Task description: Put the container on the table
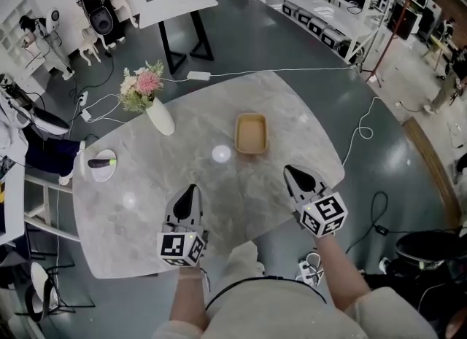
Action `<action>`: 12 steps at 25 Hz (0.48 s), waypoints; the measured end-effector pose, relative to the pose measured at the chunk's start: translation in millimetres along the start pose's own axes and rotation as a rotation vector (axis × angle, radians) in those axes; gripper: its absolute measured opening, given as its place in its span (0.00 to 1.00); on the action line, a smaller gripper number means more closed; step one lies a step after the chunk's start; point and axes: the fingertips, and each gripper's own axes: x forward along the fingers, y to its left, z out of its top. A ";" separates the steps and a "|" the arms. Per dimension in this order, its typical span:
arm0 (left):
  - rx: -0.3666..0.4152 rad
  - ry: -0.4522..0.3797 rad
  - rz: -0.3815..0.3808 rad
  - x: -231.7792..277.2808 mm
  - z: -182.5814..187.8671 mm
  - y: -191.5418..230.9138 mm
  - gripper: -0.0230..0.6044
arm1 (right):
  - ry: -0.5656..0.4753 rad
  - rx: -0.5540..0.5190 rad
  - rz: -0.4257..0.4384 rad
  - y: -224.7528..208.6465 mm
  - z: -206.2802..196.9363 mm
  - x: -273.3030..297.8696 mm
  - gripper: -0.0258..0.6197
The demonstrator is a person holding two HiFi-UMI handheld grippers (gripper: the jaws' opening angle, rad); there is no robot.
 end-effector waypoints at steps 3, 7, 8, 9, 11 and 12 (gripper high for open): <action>-0.001 -0.015 0.011 -4.4 6.6 1.4 0.04 | -0.016 0.002 0.003 2.8 5.8 -4.6 0.05; 0.006 -0.036 0.018 -9.1 16.1 4.4 0.04 | -0.034 -0.003 0.003 6.9 11.7 -7.3 0.05; 0.006 -0.041 0.019 -10.4 17.8 4.5 0.04 | -0.037 -0.005 0.004 8.2 13.0 -8.1 0.05; 0.007 -0.044 0.020 -11.7 19.2 3.8 0.04 | -0.039 -0.008 0.004 9.3 14.4 -9.4 0.05; 0.010 -0.050 0.019 -14.4 21.4 1.5 0.04 | -0.046 -0.012 0.005 11.1 17.1 -12.6 0.05; 0.012 -0.054 0.018 -15.8 22.3 0.5 0.04 | -0.052 -0.013 0.005 11.8 18.0 -14.1 0.05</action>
